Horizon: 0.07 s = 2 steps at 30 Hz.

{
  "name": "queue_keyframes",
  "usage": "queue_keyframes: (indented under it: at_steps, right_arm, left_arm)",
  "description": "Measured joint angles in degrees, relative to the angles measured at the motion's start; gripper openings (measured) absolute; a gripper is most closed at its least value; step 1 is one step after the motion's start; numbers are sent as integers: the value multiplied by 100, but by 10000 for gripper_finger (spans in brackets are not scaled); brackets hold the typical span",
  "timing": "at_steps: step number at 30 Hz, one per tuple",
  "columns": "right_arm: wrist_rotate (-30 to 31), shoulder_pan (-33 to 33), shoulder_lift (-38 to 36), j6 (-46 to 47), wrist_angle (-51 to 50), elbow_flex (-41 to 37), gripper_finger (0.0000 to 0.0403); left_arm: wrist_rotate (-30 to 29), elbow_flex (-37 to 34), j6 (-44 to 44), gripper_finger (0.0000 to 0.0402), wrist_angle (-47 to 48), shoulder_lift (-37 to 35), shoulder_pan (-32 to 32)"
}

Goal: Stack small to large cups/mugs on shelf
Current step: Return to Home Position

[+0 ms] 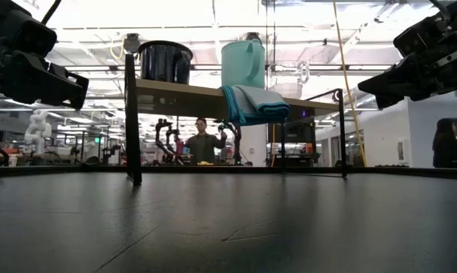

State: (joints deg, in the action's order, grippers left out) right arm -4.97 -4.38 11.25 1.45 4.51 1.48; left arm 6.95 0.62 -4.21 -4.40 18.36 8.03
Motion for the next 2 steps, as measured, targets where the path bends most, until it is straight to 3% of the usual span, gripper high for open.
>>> queue_keyframes:
  at_steps: [2]
  right_arm:
    - [0,-2,1,-1,0,0,0]
  left_arm:
    - [0,0,0,37,0,1,0]
